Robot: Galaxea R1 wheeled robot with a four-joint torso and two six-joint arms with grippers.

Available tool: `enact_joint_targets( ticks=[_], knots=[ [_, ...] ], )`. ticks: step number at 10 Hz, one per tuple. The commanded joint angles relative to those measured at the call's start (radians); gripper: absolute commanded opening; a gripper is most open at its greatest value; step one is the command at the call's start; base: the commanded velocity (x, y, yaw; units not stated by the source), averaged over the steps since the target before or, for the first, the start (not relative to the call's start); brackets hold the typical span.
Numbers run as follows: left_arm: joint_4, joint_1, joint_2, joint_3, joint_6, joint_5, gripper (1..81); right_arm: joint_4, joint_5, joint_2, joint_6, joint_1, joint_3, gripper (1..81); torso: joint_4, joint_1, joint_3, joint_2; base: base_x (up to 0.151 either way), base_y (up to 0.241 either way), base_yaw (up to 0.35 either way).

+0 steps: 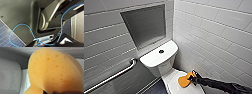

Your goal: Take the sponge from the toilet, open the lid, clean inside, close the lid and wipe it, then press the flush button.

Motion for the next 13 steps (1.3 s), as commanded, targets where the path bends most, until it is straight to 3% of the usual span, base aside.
enact_joint_targets(
  ticks=[1,2,3,4,5,7,8,10,13],
  knots=[
    [0.004,0.023,-0.009,0.016,0.005,0.076,81.1,0.012,-0.013,0.004,0.017,0.112,-0.002,1.0,0.0,0.0,-0.075,0.0,0.0,0.0,0.0],
    [0.002,0.023,-0.009,0.016,0.005,0.076,81.1,0.012,-0.001,0.004,0.028,0.097,-0.006,1.0,0.0,0.0,-0.018,0.0,0.0,0.0,0.0],
    [0.002,0.023,-0.009,0.016,0.005,0.076,81.1,0.024,0.042,0.004,0.043,0.071,-0.025,1.0,0.0,0.0,-0.045,0.0,0.0,0.0,0.0],
    [0.002,0.026,-0.009,0.016,0.005,0.076,81.1,0.027,0.066,0.007,0.129,0.045,-0.076,1.0,0.0,0.0,-0.051,0.0,0.0,0.0,0.0],
    [0.002,0.031,-0.011,0.016,0.005,0.074,81.1,0.026,0.073,0.006,0.163,0.019,-0.118,1.0,0.0,0.0,-0.058,0.0,0.0,0.0,0.0],
    [-0.001,0.033,-0.014,0.016,0.004,0.074,81.1,0.036,0.077,-0.022,0.177,-0.038,-0.147,1.0,0.0,0.001,-0.058,0.0,0.0,0.0,0.0],
    [0.001,0.033,-0.012,0.016,0.005,0.074,81.1,0.032,0.083,-0.064,0.178,-0.069,-0.099,1.0,0.0,0.001,-0.058,0.0,0.0,0.0,0.0],
    [0.002,0.033,-0.009,0.016,0.005,0.074,81.1,0.03,0.166,-0.205,0.178,-0.126,0.091,1.0,0.0,0.001,-0.058,0.0,0.0,0.0,0.0],
    [0.002,0.033,-0.003,0.018,0.005,0.074,81.1,0.03,0.189,-0.345,0.18,-0.17,0.257,1.0,0.0,0.001,-0.058,0.0,0.0,0.0,0.0]
  ],
)
